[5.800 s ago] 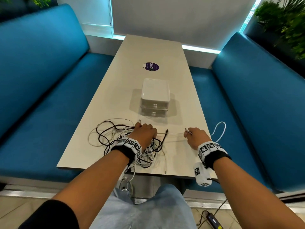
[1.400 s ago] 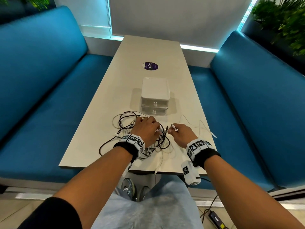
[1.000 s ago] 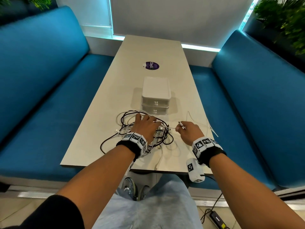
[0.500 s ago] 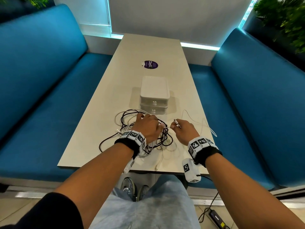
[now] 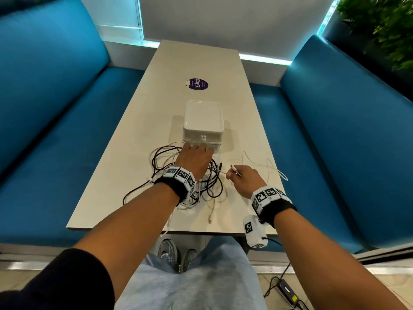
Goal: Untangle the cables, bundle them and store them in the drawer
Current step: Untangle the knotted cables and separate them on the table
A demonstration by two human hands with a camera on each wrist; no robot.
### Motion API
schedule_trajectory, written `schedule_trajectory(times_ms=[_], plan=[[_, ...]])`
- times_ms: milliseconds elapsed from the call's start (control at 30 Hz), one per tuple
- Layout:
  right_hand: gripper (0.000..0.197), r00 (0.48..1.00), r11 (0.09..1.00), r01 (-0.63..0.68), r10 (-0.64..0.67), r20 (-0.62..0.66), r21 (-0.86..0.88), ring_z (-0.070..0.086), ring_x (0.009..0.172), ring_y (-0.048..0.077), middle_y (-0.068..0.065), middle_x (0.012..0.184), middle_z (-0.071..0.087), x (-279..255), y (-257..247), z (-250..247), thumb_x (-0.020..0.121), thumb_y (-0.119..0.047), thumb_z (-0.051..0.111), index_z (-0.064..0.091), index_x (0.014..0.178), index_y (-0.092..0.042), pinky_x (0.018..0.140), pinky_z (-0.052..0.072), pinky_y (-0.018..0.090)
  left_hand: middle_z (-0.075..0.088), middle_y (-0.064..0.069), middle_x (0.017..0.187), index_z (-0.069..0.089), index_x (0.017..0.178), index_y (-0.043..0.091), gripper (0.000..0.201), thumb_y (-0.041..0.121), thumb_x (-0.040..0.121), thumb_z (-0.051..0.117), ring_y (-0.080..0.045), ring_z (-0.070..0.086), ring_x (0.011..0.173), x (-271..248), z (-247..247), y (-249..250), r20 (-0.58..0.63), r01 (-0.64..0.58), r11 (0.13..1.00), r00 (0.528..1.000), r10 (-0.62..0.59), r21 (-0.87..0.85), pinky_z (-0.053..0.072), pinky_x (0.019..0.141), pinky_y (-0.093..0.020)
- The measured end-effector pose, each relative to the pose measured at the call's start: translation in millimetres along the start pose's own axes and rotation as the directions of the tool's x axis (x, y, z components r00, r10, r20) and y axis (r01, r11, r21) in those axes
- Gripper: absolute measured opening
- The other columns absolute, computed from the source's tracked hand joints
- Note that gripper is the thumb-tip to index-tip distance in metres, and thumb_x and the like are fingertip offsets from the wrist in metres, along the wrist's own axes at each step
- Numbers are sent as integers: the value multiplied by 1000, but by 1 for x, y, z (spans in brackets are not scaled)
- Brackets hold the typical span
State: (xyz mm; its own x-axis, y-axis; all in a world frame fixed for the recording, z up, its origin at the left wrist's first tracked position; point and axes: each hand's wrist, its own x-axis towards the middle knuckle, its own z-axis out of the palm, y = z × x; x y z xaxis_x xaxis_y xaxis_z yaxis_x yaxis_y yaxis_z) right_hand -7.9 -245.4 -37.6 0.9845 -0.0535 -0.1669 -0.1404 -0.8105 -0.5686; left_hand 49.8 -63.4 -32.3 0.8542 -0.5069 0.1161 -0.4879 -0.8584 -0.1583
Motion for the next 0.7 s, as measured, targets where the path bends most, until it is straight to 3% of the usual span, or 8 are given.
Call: schedule_trajectory(times_ms=[67, 167, 267, 367, 467, 567, 633, 700], plan=[[21, 1000, 1000, -16, 16, 0, -14, 55, 81, 19, -4, 82, 63, 1, 4, -3, 97, -25, 50, 67, 85, -24, 70, 37, 27, 59, -4, 113, 53, 116, 17, 34, 17, 84, 63, -28, 59, 104, -2, 1, -5, 23, 7, 1000, 1000, -7, 0, 40, 89, -42], [22, 995, 994, -99, 99, -15, -38, 60, 87, 24, 1, 90, 67, 1, 18, -10, 97, -27, 49, 68, 87, -24, 70, 40, 28, 63, -1, 109, 54, 117, 19, 34, 20, 84, 63, -27, 59, 105, -6, 1, -10, 57, 22, 1000, 998, -23, 21, 34, 95, -45], [20, 979, 979, -198, 196, -50, -44, 61, 88, 27, 6, 95, 68, 1, 30, -14, 95, -29, 50, 69, 93, -25, 72, 46, 30, 67, -1, 106, 46, 127, 21, 47, 13, 83, 61, -28, 60, 102, -10, 0, -4, 28, 22, 999, 999, -22, 23, 33, 95, -45], [21, 961, 957, -275, 270, -64, -91, 62, 84, 27, 7, 97, 67, 1, 34, -11, 95, -26, 50, 70, 93, -22, 71, 49, 30, 61, -7, 114, 36, 137, 24, 61, 4, 83, 57, -32, 58, 105, -12, 7, 7, -24, -67, 998, 997, 67, 1, 36, 97, -48], [26, 950, 934, -312, 302, -84, -174, 60, 78, 28, 11, 97, 65, 0, 29, -3, 95, -31, 48, 68, 95, -15, 67, 47, 30, 54, -6, 113, 53, 129, 27, 43, 11, 89, 52, -31, 54, 106, -11, 10, 9, 21, -138, 990, 990, 138, 3, 35, 99, -47], [29, 974, 957, -223, 212, -78, -187, 62, 85, 33, 13, 95, 67, 1, 16, 7, 94, -32, 46, 69, 96, -15, 69, 47, 31, 56, -4, 109, 62, 118, 29, 27, 28, 92, 53, -28, 54, 105, -10, 9, 7, 17, -143, 990, 990, 143, -16, 32, 97, -46], [29, 991, 977, -119, 106, -83, -178, 63, 94, 34, 13, 96, 69, 0, 4, 13, 94, -33, 46, 70, 100, -17, 75, 50, 33, 57, -4, 109, 62, 116, 27, 27, 27, 89, 58, -29, 54, 106, -11, 9, 6, 17, -132, 991, 991, 132, -21, 30, 99, -46], [28, 997, 987, -41, 30, -76, -156, 64, 90, 32, 11, 91, 71, 0, -8, 17, 93, -37, 48, 71, 95, -19, 72, 50, 32, 59, -5, 109, 62, 117, 27, 31, 22, 87, 60, -29, 54, 107, -11, 10, 6, 13, -111, 994, 994, 112, -12, 29, 99, -46]])
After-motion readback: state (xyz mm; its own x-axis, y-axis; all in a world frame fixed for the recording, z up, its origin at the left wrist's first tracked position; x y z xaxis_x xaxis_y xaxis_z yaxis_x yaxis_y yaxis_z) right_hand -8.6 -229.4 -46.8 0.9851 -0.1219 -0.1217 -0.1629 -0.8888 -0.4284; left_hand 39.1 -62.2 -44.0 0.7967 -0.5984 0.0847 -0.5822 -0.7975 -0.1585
